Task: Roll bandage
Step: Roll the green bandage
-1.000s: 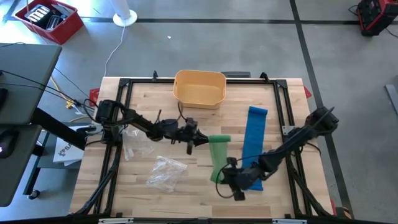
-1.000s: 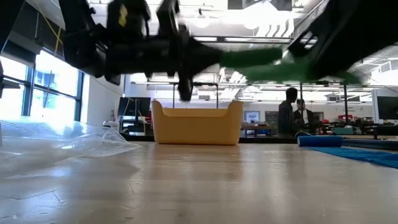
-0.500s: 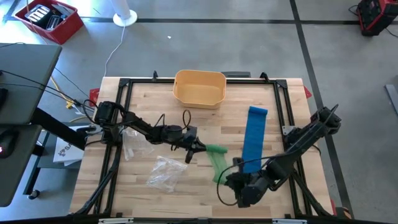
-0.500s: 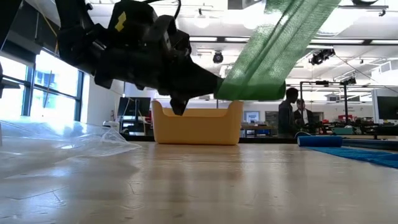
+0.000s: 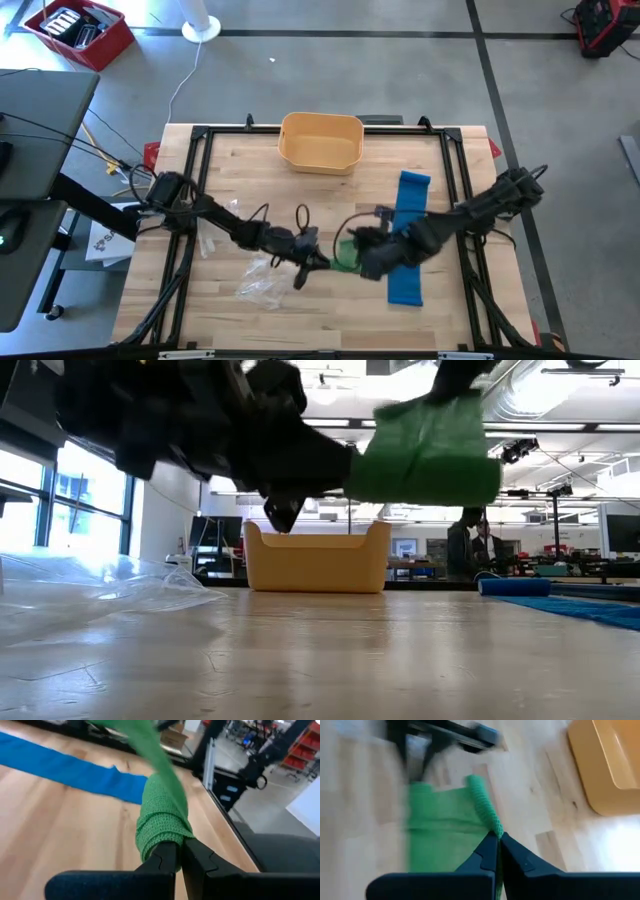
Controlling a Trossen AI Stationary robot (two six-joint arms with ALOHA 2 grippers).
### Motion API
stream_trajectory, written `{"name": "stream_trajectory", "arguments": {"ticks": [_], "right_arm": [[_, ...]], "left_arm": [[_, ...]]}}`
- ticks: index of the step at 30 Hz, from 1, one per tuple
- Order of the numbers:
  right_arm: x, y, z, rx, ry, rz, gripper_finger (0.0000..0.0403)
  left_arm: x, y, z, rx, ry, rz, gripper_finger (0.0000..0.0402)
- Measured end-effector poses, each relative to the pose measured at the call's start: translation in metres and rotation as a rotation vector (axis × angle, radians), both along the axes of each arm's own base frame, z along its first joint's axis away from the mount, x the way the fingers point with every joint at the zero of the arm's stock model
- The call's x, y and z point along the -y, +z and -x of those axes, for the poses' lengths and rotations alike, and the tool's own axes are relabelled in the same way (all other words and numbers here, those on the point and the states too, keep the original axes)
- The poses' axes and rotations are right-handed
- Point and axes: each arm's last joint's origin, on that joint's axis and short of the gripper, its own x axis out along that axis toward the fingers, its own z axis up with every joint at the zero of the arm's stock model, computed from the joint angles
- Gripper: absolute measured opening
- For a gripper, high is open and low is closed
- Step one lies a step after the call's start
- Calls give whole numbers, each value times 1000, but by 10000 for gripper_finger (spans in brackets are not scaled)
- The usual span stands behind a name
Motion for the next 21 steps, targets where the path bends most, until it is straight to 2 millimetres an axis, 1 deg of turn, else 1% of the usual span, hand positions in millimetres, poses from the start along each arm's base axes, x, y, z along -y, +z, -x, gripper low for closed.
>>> {"name": "stream_trajectory", "arguments": {"ticks": [3, 7, 10, 13, 17, 21], "right_arm": [[13, -15, -9, 7, 22, -43, 0], [22, -47, -17, 67, 58, -119, 0], [23, -79, -14, 126, 86, -211, 0], [24, -103, -8, 197, 73, -281, 0], [21, -123, 3, 238, 26, -357, 15], [15, -128, 10, 215, 26, -402, 56]], "left_arm": [[12, 3, 0, 10, -16, -29, 5], [21, 3, 3, 11, -19, -72, 5], [25, 3, 5, 16, -20, -76, 5], [28, 3, 6, 21, -34, -91, 5], [29, 3, 6, 18, -37, -81, 5], [29, 3, 6, -3, -20, -19, 5]]}}
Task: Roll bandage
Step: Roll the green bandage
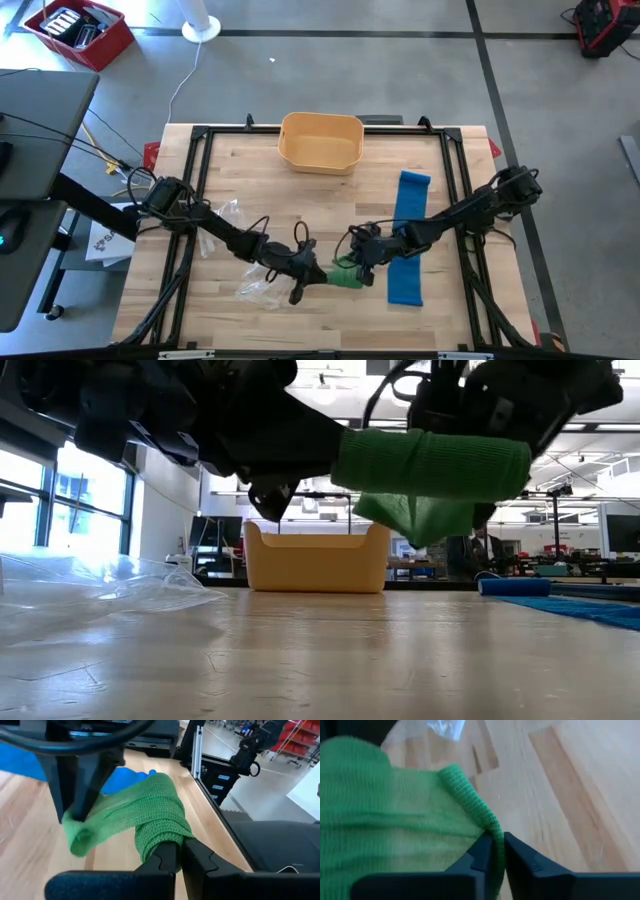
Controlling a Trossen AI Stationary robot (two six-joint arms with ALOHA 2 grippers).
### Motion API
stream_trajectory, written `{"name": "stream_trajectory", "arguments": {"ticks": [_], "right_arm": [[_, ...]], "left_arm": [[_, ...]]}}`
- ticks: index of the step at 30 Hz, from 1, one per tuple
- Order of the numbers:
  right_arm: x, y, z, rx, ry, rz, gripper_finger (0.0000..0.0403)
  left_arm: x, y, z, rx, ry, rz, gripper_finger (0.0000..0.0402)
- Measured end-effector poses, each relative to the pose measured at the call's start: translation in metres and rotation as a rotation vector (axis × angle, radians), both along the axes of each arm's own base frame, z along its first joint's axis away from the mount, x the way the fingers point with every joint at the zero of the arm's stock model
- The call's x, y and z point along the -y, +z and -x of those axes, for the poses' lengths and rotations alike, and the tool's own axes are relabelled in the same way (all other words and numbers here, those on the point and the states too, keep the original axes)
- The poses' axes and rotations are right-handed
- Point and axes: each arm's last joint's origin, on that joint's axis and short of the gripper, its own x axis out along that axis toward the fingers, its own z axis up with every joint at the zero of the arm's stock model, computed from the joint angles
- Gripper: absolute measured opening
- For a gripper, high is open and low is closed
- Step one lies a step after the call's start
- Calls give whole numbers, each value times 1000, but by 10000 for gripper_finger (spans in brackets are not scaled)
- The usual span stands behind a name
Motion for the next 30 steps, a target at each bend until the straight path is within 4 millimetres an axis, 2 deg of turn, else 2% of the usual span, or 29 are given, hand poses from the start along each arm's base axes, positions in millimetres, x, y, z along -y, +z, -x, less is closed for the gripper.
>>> {"name": "stream_trajectory", "arguments": {"ticks": [4, 7, 13, 17, 21, 26, 30], "right_arm": [[-6, 7, 4, -3, 24, 0, 104], [-7, 22, 10, 29, 14, -5, 126], [-5, 57, 29, 141, -94, 69, 133], [-6, 69, 36, 190, -109, 97, 133], [-13, 69, 37, 193, -7, 120, 133], [-35, 63, 33, 247, 200, 146, 133], [-42, 55, 25, 289, 147, 202, 133]], "left_arm": [[0, -1, 0, -24, 17, 49, 5], [0, -2, 0, -47, 26, 70, 5], [0, -1, 0, -45, 34, 100, 5], [0, -1, 0, -53, 45, 129, 5], [0, -1, 0, -58, 53, 154, 5], [-5, 0, -2, -62, 77, 183, 5], [-10, 0, -4, -56, 94, 194, 5]]}}
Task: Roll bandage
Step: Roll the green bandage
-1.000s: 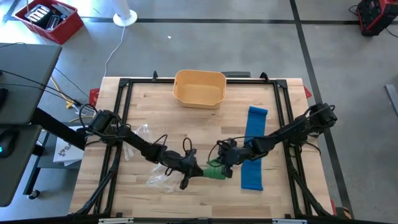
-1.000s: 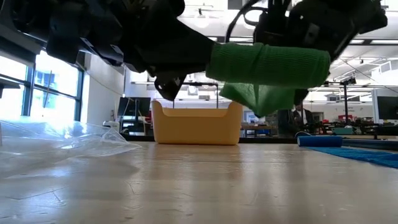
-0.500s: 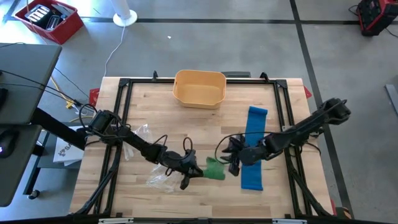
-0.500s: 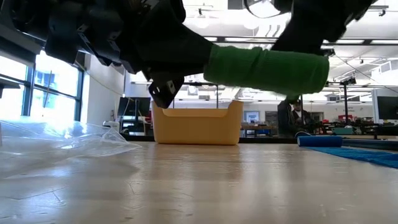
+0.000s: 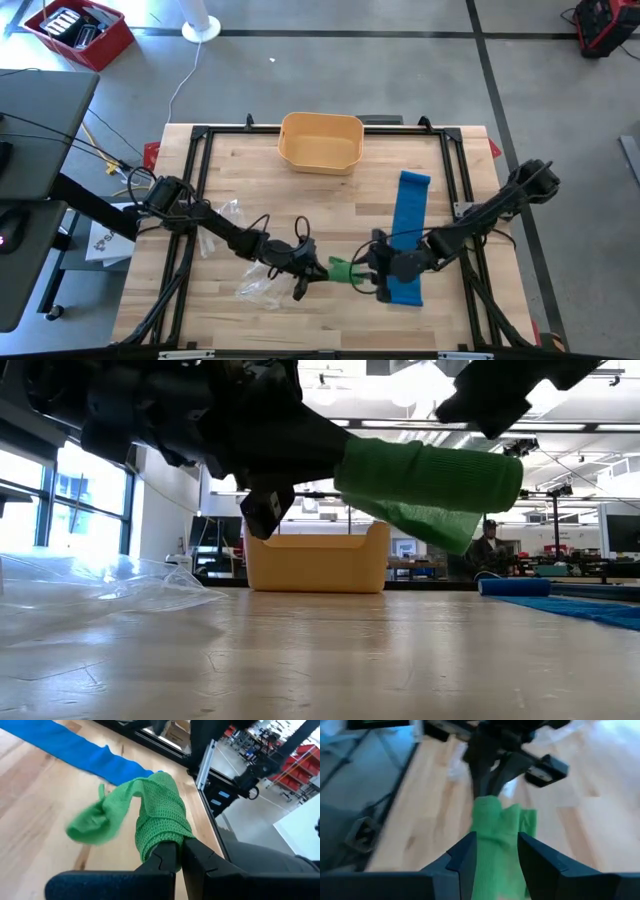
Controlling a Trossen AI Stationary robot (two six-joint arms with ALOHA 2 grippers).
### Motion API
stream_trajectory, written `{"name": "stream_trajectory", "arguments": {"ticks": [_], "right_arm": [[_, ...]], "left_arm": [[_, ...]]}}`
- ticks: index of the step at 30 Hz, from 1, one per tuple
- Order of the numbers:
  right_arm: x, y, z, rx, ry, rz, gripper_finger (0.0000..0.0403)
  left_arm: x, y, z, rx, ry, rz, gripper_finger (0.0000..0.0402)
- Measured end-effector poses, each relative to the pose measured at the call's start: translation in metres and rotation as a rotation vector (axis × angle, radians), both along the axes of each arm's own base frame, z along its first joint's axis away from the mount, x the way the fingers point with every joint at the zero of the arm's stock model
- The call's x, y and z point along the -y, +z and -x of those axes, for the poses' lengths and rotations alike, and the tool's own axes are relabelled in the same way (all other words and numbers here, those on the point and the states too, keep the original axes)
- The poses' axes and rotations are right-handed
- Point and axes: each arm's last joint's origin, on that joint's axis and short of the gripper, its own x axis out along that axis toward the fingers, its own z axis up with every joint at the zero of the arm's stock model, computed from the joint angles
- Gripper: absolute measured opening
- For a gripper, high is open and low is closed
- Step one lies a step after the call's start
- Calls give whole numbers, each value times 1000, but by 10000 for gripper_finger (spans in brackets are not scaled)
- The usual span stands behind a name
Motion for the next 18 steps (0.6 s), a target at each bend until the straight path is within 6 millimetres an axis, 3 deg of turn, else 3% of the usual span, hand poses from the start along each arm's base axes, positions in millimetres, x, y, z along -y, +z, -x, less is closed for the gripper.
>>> {"name": "stream_trajectory", "arguments": {"ticks": [7, 13, 18], "right_arm": [[17, -10, -21, 24, -64, -29, 133], [32, -10, -30, -8, 24, -120, 132], [33, -18, -38, -3, 69, -150, 127]], "left_arm": [[0, 0, 0, 0, -7, 2, 5], [0, 0, 0, 0, -7, 1, 5], [0, 0, 0, 1, -8, -5, 5]]}}
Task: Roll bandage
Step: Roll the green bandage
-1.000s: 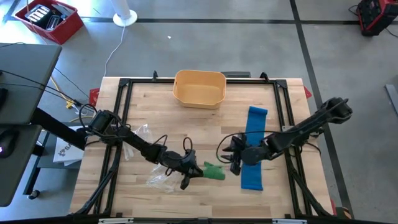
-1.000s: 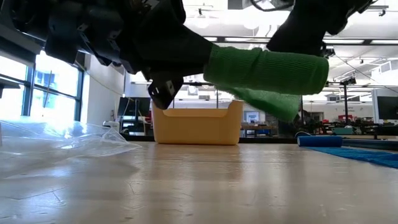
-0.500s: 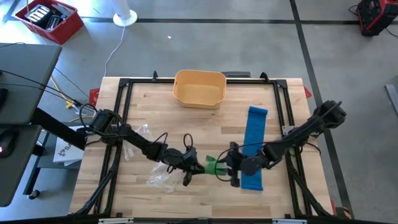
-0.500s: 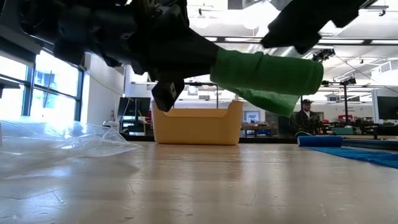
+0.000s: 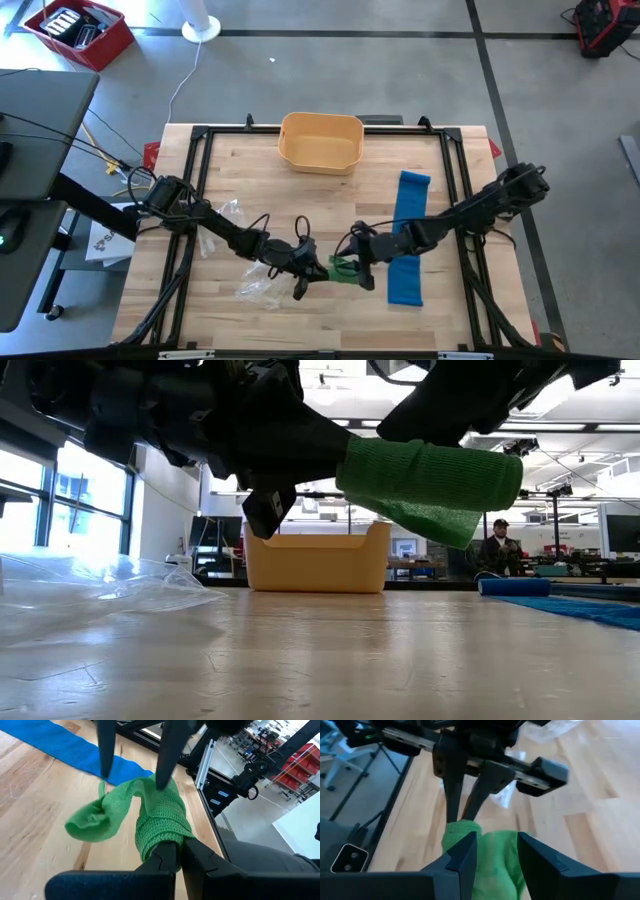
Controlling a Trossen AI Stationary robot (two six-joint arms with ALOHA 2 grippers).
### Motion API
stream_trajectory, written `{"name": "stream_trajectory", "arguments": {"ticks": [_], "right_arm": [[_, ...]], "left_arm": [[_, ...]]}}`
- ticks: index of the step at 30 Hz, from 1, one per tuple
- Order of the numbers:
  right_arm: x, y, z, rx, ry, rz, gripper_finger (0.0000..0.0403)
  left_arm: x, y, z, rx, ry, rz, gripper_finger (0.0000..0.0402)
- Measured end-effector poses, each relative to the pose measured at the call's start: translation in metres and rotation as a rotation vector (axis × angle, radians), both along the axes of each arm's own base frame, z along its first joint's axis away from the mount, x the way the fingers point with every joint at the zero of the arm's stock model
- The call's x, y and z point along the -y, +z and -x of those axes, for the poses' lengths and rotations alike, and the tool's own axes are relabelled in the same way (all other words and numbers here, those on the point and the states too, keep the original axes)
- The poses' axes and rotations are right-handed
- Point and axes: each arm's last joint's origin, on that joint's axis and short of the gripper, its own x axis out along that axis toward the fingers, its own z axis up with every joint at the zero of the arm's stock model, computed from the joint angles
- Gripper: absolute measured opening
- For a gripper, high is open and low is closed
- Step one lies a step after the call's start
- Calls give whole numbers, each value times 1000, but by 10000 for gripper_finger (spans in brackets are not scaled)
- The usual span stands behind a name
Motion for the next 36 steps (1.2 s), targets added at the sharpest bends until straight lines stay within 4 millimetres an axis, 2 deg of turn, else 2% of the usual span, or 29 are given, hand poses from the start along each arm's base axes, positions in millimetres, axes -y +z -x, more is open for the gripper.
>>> {"name": "stream_trajectory", "arguments": {"ticks": [4, 10, 16, 26, 30, 36], "right_arm": [[-2, -12, -5, -17, -6, 17, 96], [-4, -14, -8, 20, -21, 37, 8], [-4, -5, -13, 129, -32, 16, 2], [1, 1, -13, 184, -208, 100, 1], [6, 14, -5, 179, -262, 147, 0], [9, 45, 9, 259, -280, 182, 0]], "left_arm": [[0, 0, 0, -4, -1, -6, 5], [0, 0, 0, 4, -2, -12, 5], [-2, 0, 0, 5, 13, -22, 5], [-3, -2, 0, -17, 21, -32, 5], [-2, -2, 0, -17, 18, -43, 5], [-1, -5, 1, -33, 12, -71, 5]]}}
